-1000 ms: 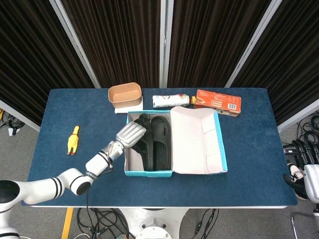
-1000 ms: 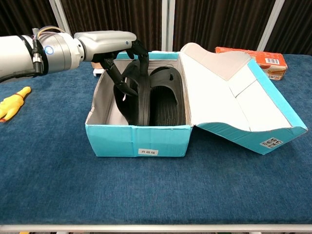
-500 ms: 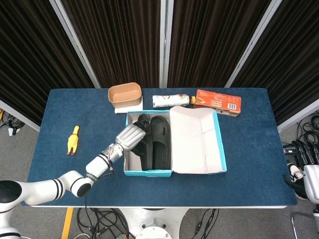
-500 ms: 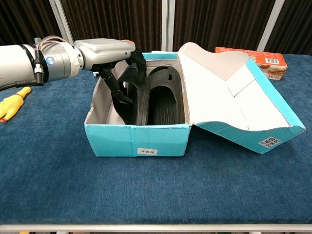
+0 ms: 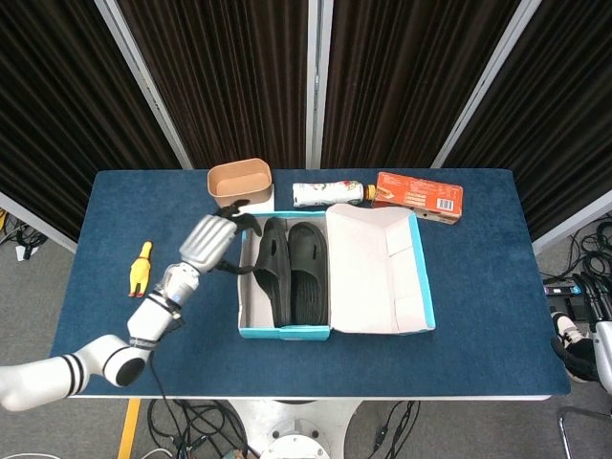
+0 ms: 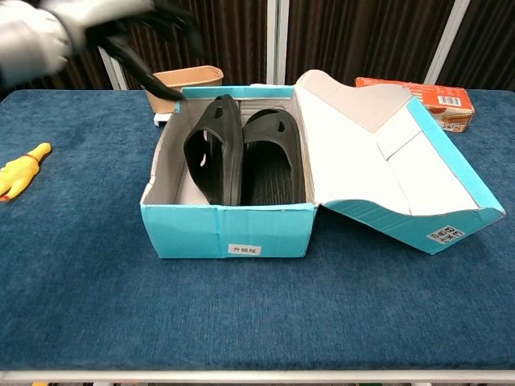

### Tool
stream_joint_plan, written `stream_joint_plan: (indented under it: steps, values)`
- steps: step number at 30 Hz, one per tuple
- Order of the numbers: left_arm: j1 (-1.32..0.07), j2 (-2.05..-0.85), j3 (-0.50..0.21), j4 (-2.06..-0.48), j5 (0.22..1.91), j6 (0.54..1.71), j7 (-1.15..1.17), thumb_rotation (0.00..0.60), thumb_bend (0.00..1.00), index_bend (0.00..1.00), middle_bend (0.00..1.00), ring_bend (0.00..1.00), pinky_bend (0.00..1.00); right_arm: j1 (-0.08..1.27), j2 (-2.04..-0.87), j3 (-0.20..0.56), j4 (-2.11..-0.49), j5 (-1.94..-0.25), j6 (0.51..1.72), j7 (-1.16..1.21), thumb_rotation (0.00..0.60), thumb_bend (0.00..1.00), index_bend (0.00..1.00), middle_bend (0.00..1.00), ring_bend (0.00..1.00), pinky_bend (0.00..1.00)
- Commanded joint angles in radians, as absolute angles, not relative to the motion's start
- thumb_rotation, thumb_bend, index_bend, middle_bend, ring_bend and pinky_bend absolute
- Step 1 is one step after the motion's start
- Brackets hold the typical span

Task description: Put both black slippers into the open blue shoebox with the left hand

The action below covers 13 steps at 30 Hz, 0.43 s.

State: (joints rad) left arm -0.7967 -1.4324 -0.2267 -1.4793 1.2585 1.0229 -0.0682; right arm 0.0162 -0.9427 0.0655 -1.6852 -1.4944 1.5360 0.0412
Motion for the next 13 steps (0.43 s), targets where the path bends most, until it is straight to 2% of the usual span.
stream_joint_plan:
  steps: [1, 8, 13]
  values:
    - [-0.694, -1.36, -0.203, -1.479, 1.236, 1.125, -0.012, 0.6, 0.0, 0.39, 0.31, 0.09, 0.22, 0.022, -0.953, 0.062, -1.637, -1.491, 1.51, 0.106, 0.6, 0.1, 0.06, 0.07, 0.0, 0.06]
    - [-0.496, -1.288, -0.12, -1.433, 1.207, 1.298, 0.041, 0.6, 0.0, 0.38, 0.29, 0.09, 0.21, 0.066, -0.976, 0.069, -1.565, -1.503, 1.45, 0.201, 0.6, 0.1, 0.06, 0.07, 0.0, 0.06]
    - [-0.374, -1.24, -0.061, -1.491, 1.194, 1.381, 0.07, 0.6, 0.0, 0.37, 0.28, 0.09, 0.2, 0.082, -0.984, 0.063, -1.562, -1.532, 1.441, 0.211, 0.6, 0.11, 0.06, 0.06, 0.0, 0.06]
